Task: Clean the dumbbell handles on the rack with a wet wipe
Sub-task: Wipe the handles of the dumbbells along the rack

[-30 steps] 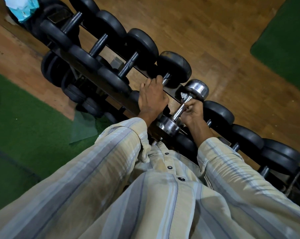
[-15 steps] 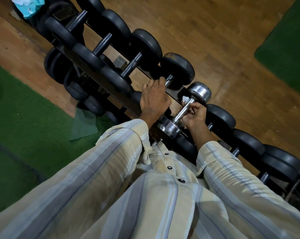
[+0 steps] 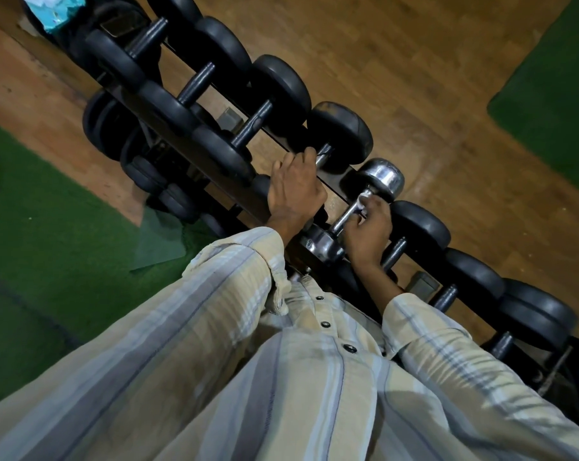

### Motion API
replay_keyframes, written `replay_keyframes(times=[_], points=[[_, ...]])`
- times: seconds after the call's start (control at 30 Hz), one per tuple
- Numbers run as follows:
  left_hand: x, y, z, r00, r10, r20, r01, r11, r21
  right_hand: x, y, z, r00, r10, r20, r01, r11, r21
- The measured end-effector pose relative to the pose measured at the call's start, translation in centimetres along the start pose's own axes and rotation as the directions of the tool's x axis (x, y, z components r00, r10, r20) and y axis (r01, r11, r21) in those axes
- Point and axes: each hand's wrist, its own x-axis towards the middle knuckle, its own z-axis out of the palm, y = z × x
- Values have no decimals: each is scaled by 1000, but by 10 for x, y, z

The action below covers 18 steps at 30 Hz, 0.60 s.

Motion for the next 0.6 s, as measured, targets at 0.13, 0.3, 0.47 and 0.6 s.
replay_keyframes(times=[0.13,0.3,0.47,0.6], points=[[1,0,-1,1000,-9,5,9,1000,12,14,5,4,911,-286,298,407,743,-531],[0,0,0,1000,17,1,-17,1000,19,43,-5,-2,764,-272,585,645,284,-710],[0,-1,-3,1000,19,-2,-19,999,28,55,-30,-1,635,-133,761,767,222,-601],[0,-2,-4,1000,15,-15,-14,1000,27,54,-24,-2,481,-106,870,823,398,-406]])
